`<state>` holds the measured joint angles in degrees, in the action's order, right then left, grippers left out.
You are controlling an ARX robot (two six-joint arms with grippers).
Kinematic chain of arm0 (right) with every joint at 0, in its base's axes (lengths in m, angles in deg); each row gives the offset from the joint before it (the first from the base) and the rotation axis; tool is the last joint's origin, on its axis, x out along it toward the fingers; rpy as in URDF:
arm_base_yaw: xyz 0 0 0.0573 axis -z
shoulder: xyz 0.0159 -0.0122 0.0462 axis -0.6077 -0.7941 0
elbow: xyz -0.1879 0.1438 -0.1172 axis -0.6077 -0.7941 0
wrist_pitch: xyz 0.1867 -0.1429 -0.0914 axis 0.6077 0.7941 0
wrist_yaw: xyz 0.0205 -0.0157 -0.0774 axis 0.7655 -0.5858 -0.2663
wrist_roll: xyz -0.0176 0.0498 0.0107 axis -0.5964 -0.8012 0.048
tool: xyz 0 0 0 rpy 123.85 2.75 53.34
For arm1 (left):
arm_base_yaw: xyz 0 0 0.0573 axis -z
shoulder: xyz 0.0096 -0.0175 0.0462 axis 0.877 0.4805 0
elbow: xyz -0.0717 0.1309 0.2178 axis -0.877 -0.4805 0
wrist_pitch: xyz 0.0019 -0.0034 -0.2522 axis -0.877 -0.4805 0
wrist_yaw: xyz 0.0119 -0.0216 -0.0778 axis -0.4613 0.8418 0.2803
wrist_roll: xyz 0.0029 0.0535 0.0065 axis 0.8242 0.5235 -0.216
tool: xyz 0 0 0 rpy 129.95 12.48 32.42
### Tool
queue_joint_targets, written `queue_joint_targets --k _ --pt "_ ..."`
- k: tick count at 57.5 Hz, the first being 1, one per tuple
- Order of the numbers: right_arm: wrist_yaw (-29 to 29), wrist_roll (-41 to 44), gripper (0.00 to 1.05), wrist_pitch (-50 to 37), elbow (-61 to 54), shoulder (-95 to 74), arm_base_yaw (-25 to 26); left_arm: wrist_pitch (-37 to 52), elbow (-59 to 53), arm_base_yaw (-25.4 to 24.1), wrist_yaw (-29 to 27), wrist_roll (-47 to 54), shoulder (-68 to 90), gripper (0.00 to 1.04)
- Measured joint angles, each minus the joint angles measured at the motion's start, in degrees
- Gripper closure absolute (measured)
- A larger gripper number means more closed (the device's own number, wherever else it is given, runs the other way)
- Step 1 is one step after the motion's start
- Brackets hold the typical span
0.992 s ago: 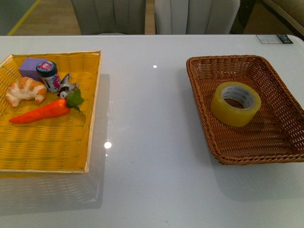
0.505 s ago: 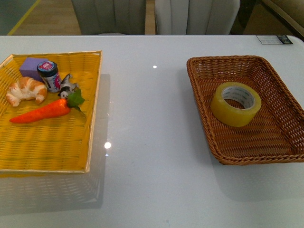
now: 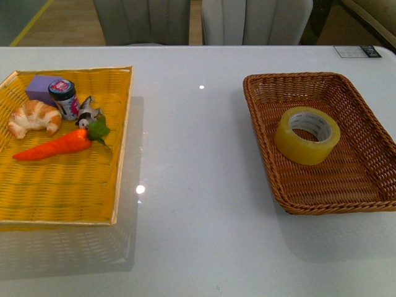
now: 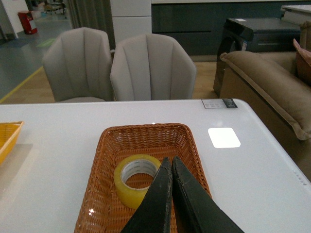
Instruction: Move tape to another basket
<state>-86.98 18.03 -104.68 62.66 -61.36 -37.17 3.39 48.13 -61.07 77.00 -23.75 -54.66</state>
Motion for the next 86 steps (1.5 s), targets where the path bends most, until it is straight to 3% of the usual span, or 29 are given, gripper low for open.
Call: queue_joint_targets --k 23,57,63,79,82,86 --pt "0.00 0.00 1.03 12.72 -0.04 13.40 -0.04 0.00 0.00 0.00 0.00 0.00 -0.02 1.03" --pt "-0.02 0.00 1.03 24.26 -0.02 25.03 -0.04 0.00 0.00 0.00 0.00 0.00 -0.02 1.03" --pt "-0.17 0.02 1.03 33.48 0.00 32.81 -0.07 0.00 -0.02 0.00 -0.02 0.00 -0.02 1.03" --pt "-0.17 0.02 1.03 34.14 0.00 34.60 -0.13 0.00 0.00 0.00 0.00 0.00 -0.02 1.03" --pt "-0.17 0.11 0.96 34.14 0.00 34.64 -0.13 0.00 0.00 0.00 0.00 -0.04 -0.02 1.01" --pt "-0.17 0.11 0.81 34.14 0.00 34.64 -0.13 0.00 0.00 0.00 0.00 -0.02 -0.04 0.87"
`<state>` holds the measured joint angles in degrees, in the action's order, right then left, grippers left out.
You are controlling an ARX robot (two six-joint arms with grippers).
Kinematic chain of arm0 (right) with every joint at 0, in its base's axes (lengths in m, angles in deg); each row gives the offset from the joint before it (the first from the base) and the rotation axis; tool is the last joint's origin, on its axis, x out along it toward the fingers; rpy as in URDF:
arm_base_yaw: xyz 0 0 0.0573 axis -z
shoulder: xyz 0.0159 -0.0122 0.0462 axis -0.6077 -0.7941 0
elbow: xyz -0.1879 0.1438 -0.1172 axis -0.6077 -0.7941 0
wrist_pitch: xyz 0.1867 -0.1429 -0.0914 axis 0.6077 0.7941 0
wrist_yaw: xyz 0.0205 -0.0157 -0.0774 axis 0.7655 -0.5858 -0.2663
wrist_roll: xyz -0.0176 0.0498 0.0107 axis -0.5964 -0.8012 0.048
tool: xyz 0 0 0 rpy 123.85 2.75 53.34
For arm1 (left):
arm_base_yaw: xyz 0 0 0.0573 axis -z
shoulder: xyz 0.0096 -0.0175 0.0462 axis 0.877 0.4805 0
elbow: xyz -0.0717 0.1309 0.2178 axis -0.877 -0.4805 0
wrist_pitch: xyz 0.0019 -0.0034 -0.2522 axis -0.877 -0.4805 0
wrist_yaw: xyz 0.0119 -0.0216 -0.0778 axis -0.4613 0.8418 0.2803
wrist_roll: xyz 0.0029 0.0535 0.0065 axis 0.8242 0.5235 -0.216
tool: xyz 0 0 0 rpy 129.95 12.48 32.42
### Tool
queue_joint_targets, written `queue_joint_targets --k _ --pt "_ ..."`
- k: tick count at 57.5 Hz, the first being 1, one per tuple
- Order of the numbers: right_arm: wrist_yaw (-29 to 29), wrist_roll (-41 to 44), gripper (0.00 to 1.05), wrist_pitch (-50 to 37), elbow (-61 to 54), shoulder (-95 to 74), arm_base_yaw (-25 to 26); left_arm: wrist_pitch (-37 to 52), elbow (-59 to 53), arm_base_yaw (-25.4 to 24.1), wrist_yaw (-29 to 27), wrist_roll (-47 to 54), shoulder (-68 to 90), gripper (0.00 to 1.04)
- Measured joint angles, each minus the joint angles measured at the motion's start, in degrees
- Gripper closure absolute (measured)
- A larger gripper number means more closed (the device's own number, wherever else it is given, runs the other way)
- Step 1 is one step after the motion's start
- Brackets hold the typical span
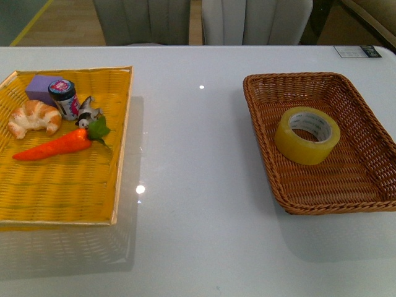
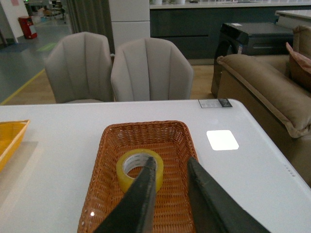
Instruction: Move tape to another basket
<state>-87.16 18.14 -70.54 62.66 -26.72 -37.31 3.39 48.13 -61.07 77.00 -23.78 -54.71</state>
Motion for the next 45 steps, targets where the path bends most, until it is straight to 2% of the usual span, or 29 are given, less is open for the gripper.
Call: queue_joint_targets --k 10,15,22,45 --pt "0.00 0.00 0.52 0.00 0.00 0.02 0.00 0.00 0.00 0.00 0.00 0.02 0.00 0.56" --pt "0.00 0.00 0.27 0.00 0.00 0.02 0.00 0.00 0.00 0.00 0.00 0.00 0.00 0.32" --pt "0.00 -0.02 0.07 0.00 0.00 0.02 0.00 0.00 0.00 0.00 0.00 0.02 0.00 0.09" --pt "0.00 0.00 0.09 0.00 0.00 0.02 0.00 0.00 0.00 0.00 0.00 0.11 0.00 0.09"
